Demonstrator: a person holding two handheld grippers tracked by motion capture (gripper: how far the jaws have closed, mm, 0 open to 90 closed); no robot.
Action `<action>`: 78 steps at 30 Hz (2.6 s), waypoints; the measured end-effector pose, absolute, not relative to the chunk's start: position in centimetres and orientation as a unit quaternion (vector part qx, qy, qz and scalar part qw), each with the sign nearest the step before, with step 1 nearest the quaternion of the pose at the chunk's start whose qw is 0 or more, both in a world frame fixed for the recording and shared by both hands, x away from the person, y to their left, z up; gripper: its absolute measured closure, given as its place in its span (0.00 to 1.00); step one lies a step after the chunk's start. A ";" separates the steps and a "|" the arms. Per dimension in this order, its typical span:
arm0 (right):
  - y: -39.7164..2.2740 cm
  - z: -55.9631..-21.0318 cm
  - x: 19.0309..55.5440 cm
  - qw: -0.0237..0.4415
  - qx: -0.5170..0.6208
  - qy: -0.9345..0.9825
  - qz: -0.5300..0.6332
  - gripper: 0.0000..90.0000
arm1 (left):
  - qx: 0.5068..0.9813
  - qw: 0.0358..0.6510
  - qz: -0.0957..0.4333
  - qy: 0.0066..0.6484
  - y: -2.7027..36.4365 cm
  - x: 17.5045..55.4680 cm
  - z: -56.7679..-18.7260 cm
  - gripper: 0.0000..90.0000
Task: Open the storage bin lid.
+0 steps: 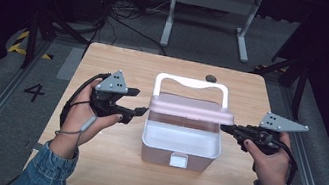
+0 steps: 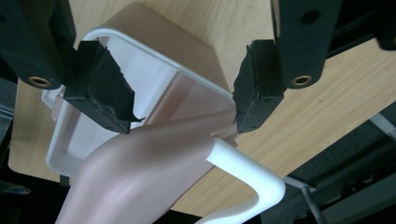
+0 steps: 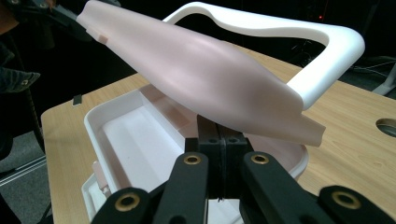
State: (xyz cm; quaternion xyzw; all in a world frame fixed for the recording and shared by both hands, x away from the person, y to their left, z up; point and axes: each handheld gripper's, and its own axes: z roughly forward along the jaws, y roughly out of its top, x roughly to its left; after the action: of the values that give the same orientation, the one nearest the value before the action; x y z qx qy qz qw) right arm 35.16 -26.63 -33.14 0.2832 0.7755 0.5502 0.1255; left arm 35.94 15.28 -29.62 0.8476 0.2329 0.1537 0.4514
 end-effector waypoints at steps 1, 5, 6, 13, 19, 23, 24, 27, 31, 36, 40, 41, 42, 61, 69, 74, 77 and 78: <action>-26.7 -33.1 35.2 0.123 0.284 0.775 0.551 1.00 | 0.846 0.453 0.157 0.235 15.3 35.9 -29.7 0.46; -26.7 -33.1 35.2 0.120 0.284 0.774 0.553 1.00 | 0.848 0.453 0.154 0.227 15.0 35.9 -30.5 0.46; -26.7 -33.0 35.2 0.121 0.285 0.774 0.553 1.00 | 0.849 0.453 0.152 0.225 14.9 35.8 -30.8 0.46; -26.6 -32.9 35.3 0.121 0.287 0.772 0.554 1.00 | 0.852 0.449 0.141 0.229 13.8 35.8 -31.4 0.46; -26.5 -32.9 35.3 0.121 0.286 0.772 0.555 1.00 | 0.834 0.464 0.155 0.255 13.1 36.0 -31.1 0.47; -26.6 -32.9 35.3 0.121 0.286 0.772 0.555 1.00 | 0.827 0.475 0.165 0.251 12.7 36.1 -30.7 0.49; -26.6 -32.9 35.3 0.121 0.286 0.772 0.554 1.00 | 0.825 0.476 0.169 0.252 12.5 36.0 -30.6 0.49; -26.6 -32.9 35.3 0.120 0.285 0.772 0.555 1.00 | 0.826 0.473 0.182 0.245 12.2 36.1 -30.5 0.49; -26.6 -32.8 35.3 0.120 0.286 0.770 0.558 1.00 | 0.832 0.466 0.197 0.227 11.4 36.3 -30.2 0.49; -26.7 -32.8 35.2 0.121 0.286 0.769 0.559 1.00 | 0.836 0.455 0.219 0.214 10.8 36.6 -30.1 0.48; -26.9 -32.7 35.1 0.120 0.288 0.767 0.561 0.99 | 0.833 0.460 0.221 0.212 10.4 36.9 -29.9 0.54; -27.0 -32.7 35.1 0.120 0.288 0.766 0.562 0.99 | 0.833 0.460 0.221 0.213 10.4 37.0 -29.8 0.54; -27.0 -32.7 35.1 0.122 0.288 0.766 0.562 0.99 | 0.832 0.461 0.224 0.213 10.4 37.1 -29.6 0.56; -29.8 -32.3 33.6 0.142 0.315 0.752 0.561 0.97 | 0.826 0.471 0.205 0.233 10.8 39.9 -27.8 0.72; -30.6 -32.4 33.3 0.146 0.325 0.748 0.561 0.97 | 0.831 0.479 0.170 0.225 11.4 41.8 -27.4 0.74; -30.9 -32.5 33.1 0.146 0.330 0.746 0.560 0.97 | 0.821 0.502 0.146 0.227 11.7 42.9 -27.6 0.74; -31.1 -32.6 32.9 0.146 0.335 0.745 0.558 0.97 | 0.816 0.511 0.136 0.233 11.8 43.3 -27.7 0.75; -31.2 -32.6 32.9 0.147 0.335 0.746 0.557 0.97 | 0.815 0.512 0.136 0.235 11.8 43.5 -27.7 0.75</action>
State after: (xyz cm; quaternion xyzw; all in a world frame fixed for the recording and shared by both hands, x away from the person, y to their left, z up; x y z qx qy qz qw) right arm 32.88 -31.20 -32.58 0.3346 0.7459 0.5568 0.1473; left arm 43.50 11.82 -27.70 0.8146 0.2353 0.1356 0.5125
